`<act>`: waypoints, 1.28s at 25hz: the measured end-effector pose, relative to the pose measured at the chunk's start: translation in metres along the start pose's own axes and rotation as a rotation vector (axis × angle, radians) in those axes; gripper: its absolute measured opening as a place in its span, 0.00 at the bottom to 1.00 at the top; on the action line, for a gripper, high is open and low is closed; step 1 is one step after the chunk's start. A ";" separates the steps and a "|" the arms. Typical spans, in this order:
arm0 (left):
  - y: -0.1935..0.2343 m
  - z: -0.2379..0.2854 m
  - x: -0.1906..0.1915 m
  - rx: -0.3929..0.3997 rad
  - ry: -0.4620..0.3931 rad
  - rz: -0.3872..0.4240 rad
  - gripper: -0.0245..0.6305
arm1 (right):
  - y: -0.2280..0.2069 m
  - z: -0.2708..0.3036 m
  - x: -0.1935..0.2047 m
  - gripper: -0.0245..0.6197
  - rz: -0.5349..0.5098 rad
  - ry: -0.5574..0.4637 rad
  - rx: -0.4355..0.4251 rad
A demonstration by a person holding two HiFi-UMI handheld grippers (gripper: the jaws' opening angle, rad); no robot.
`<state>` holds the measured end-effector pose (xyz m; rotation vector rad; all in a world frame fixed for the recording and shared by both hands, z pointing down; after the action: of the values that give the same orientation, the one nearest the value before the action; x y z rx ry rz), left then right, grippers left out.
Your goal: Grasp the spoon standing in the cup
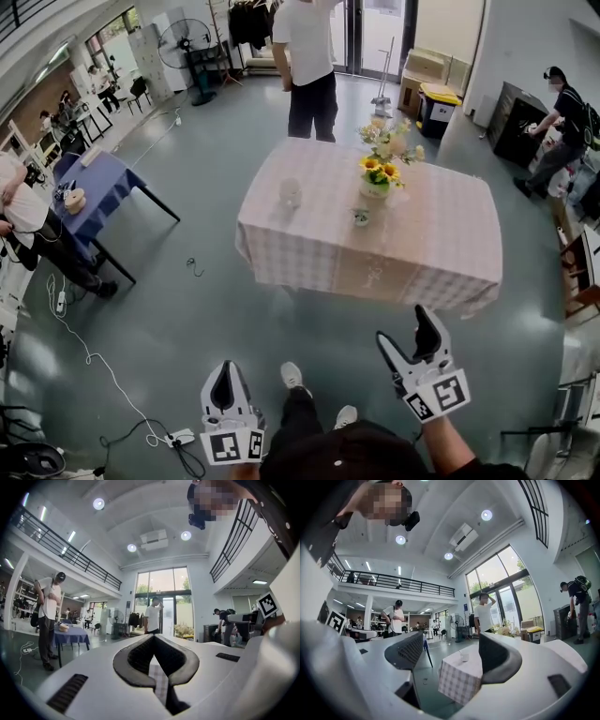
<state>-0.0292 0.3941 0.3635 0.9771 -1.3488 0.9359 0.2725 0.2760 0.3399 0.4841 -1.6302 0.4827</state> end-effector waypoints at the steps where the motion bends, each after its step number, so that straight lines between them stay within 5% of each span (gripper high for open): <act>1: 0.002 0.011 0.000 0.006 -0.002 -0.002 0.06 | -0.002 0.010 0.000 0.59 -0.001 0.000 0.001; 15: 0.043 0.169 -0.011 0.048 -0.005 0.005 0.06 | -0.047 0.158 0.011 0.57 -0.007 0.015 0.020; 32: 0.079 0.298 -0.012 0.156 0.008 0.005 0.06 | -0.078 0.283 0.018 0.56 -0.042 0.016 0.076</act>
<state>-0.2028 0.1397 0.3493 1.0876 -1.2867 1.0600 0.0843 0.0495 0.3301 0.5688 -1.5878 0.5171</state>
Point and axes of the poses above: the fingertips, and each gripper's own axes: z forward along the fingers, y to its left, x out of its underside, the point moved 1 cm from there along -z, backward along the fingers, and after that the axes turned 15 degrees about -x, right-handed, at the moved point
